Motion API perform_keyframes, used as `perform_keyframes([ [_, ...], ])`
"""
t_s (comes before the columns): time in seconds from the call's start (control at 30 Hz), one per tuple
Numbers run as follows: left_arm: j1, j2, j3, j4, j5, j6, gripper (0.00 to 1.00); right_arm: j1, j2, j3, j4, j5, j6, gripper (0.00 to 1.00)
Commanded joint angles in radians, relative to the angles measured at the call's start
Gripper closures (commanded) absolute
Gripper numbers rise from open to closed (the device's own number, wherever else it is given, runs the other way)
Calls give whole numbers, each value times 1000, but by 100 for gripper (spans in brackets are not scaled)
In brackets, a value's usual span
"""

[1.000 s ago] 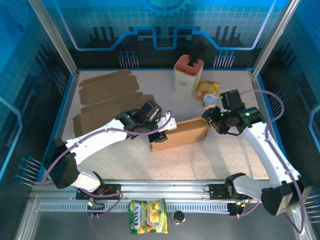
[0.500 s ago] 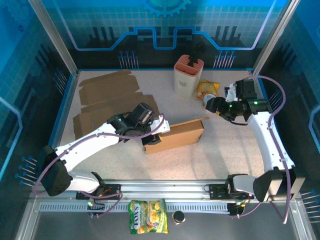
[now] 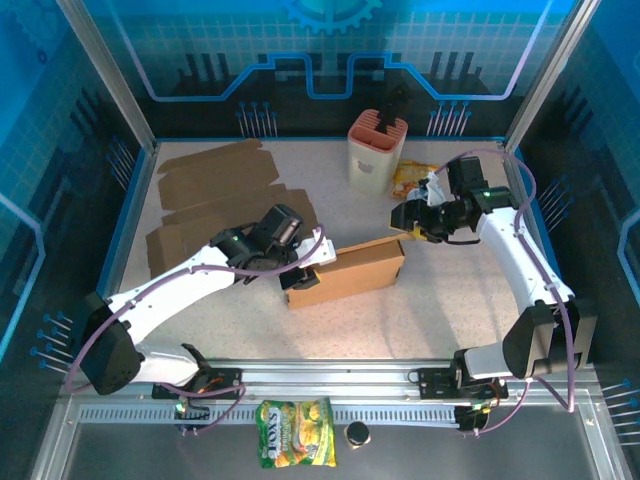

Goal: Fold the paper box

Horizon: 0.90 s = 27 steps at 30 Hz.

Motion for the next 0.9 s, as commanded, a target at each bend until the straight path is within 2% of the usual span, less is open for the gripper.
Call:
perform_keyframes([
  [0.0,10,-16,-16,-7,31,19,57,12,-20,6,-23,-39,-35,35],
  [0.27,18,-8,-15,-4,39,21,57,23,-101,-49,-59,-23,-49,43],
  [0.7,22,0,-6,-10,45,26,57,29,-152,-107,-44,4,-95,49],
  [0.87,23,0,-6,-13,48,27,57,50,-134,-95,-58,65,-128,58],
])
